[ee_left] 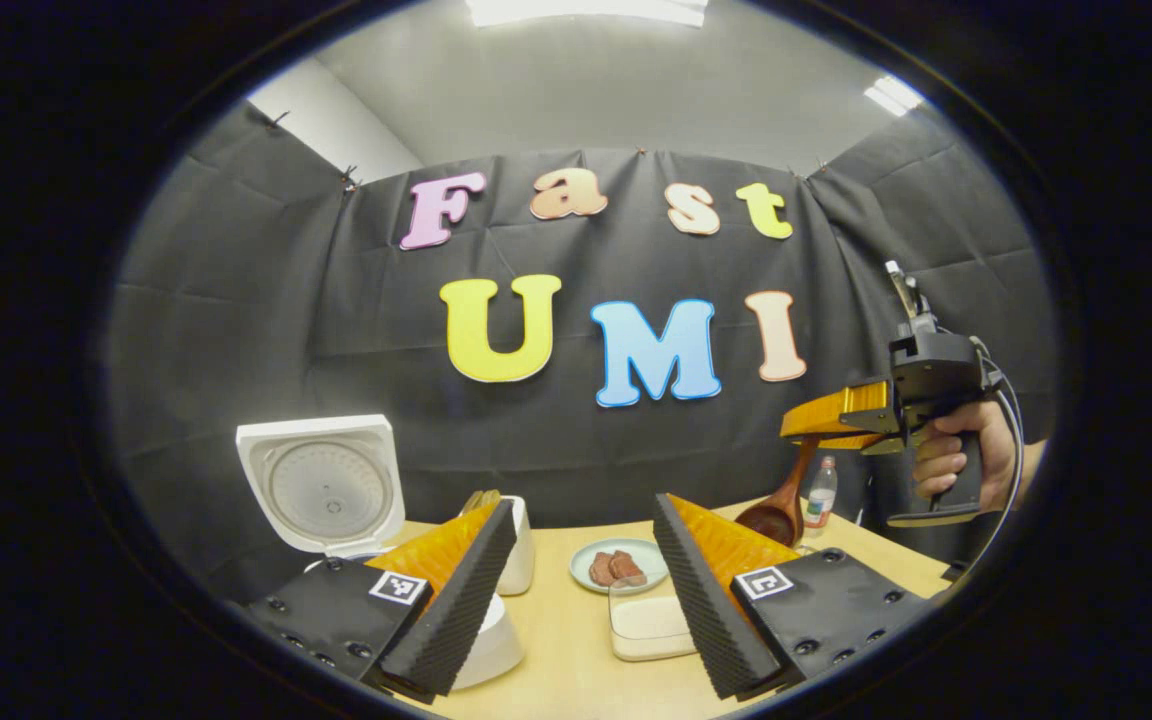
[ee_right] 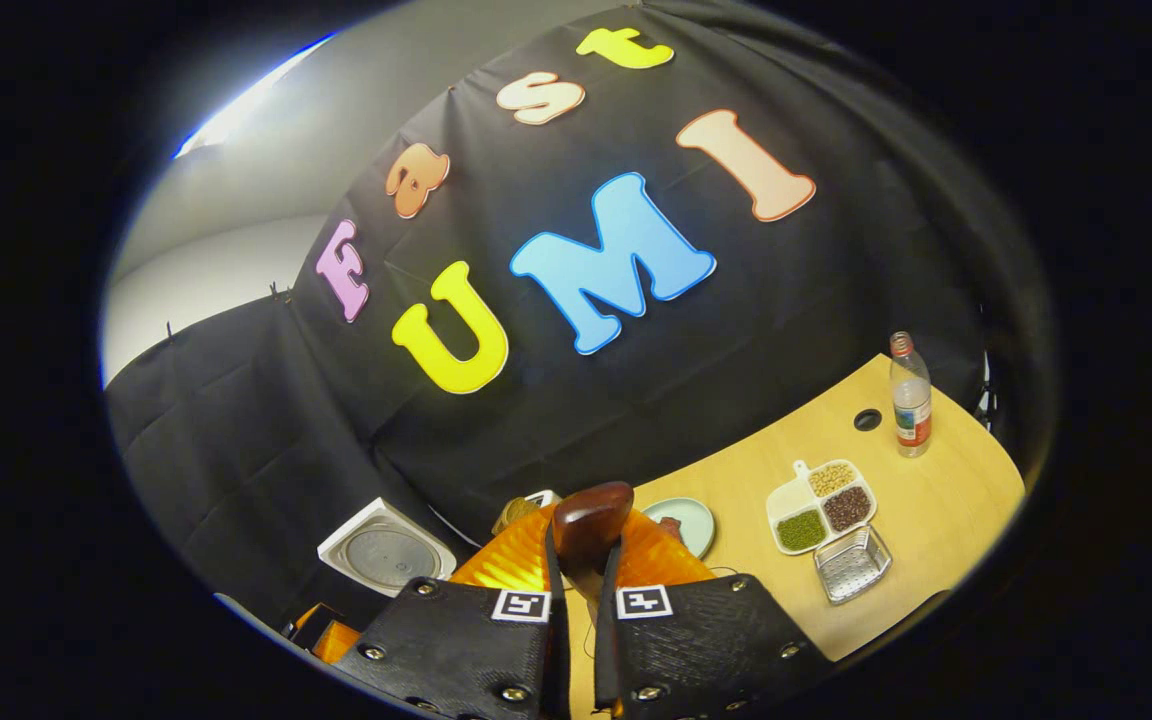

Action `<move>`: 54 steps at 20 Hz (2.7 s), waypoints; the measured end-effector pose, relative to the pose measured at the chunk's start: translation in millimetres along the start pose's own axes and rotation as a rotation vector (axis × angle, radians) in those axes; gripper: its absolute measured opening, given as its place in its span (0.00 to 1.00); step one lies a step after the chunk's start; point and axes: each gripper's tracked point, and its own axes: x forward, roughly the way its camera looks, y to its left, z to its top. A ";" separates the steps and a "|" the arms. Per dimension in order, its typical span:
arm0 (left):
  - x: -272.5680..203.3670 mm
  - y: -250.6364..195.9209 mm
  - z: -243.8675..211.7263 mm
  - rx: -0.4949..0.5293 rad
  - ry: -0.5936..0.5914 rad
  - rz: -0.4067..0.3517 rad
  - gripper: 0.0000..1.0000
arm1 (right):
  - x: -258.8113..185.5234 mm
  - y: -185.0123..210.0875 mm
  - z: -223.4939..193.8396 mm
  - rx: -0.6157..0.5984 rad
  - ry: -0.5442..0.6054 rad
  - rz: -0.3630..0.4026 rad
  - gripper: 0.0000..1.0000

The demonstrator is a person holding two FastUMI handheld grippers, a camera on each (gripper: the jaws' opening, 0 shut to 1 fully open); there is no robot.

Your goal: Close the left gripper, press the button to open the rice cooker; take a wooden spoon from the chopstick holder with the right hand, scoop a spoonful of rice and pour it into the rice cooker, then put the wooden spoon back into the chopstick holder.

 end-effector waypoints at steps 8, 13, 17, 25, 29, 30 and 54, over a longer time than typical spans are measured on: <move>13.2 -24.4 5.1 0.014 0.006 -0.025 0.93 | -25.2 -95.0 22.1 0.046 -0.072 -0.175 0.10; 13.6 -26.0 1.8 0.019 0.022 -0.014 0.96 | -19.6 -156.2 19.3 0.079 -0.078 -0.300 0.10; 15.1 -22.4 1.0 0.045 0.045 0.008 0.99 | -3.1 -186.4 18.3 0.062 -0.091 -0.338 0.10; 12.1 -15.5 -12.7 0.058 0.099 0.063 0.99 | 42.1 -225.3 -20.3 0.015 0.000 -0.387 0.10; 13.5 -12.7 -11.9 0.062 0.116 0.083 0.93 | 57.8 -238.1 -42.9 -0.028 0.038 -0.424 0.10; 12.2 -11.0 -9.9 0.065 0.114 0.091 0.93 | 59.7 -239.6 -46.4 -0.040 0.043 -0.431 0.10; 31.9 13.9 -8.8 -0.044 0.073 0.041 0.96 | -46.9 -205.6 24.1 -0.280 -0.093 -0.504 0.98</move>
